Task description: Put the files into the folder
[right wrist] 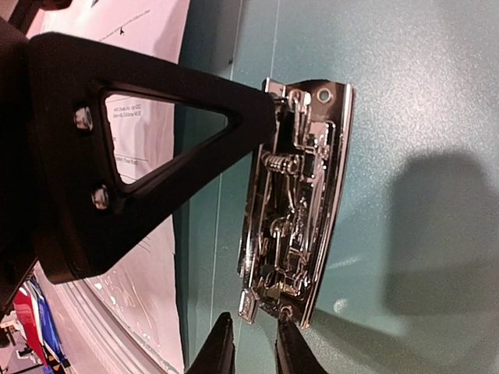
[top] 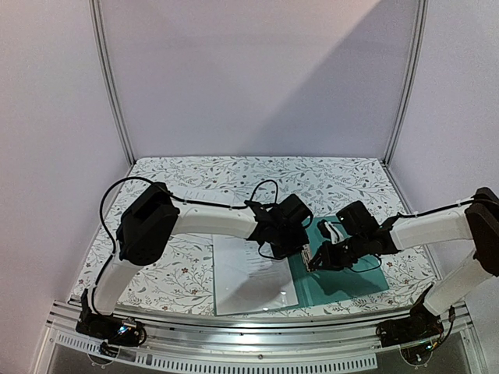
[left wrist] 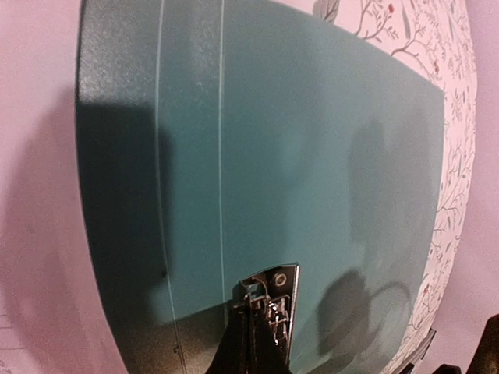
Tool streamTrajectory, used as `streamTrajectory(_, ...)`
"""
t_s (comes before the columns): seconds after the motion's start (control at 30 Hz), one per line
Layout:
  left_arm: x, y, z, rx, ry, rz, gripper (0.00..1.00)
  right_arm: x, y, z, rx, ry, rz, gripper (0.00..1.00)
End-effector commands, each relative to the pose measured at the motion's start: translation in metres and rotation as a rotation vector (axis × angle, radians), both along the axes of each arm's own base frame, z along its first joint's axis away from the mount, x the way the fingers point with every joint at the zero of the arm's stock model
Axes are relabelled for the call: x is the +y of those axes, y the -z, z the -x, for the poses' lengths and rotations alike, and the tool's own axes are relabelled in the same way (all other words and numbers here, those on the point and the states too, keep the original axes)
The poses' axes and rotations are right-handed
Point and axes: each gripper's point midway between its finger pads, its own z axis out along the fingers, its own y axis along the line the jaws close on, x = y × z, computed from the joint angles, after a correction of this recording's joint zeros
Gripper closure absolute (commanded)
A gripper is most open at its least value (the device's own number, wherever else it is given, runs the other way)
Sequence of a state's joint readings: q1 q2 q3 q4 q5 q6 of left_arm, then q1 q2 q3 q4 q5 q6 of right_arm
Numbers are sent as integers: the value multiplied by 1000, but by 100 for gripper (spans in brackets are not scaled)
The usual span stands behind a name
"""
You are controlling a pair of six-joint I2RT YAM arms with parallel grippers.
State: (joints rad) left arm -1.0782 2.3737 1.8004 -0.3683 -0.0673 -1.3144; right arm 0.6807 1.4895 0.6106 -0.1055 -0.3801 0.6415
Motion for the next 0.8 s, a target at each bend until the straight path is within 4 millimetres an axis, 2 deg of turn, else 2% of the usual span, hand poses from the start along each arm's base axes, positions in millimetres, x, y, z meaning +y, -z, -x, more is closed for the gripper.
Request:
streamTrajectory(0.0, 28, 27, 7, 71, -23, -97, 100, 8, -1, -1, 2, -20, -23, 83)
streamTrajectory(0.4, 31, 29, 8, 72, -27, -99, 100, 7, 8, -1, 16, -11, -3, 89)
streamTrajectory(0.77, 32, 29, 8, 74, -27, -97, 100, 7, 14, 2, 47, -10, 3, 90)
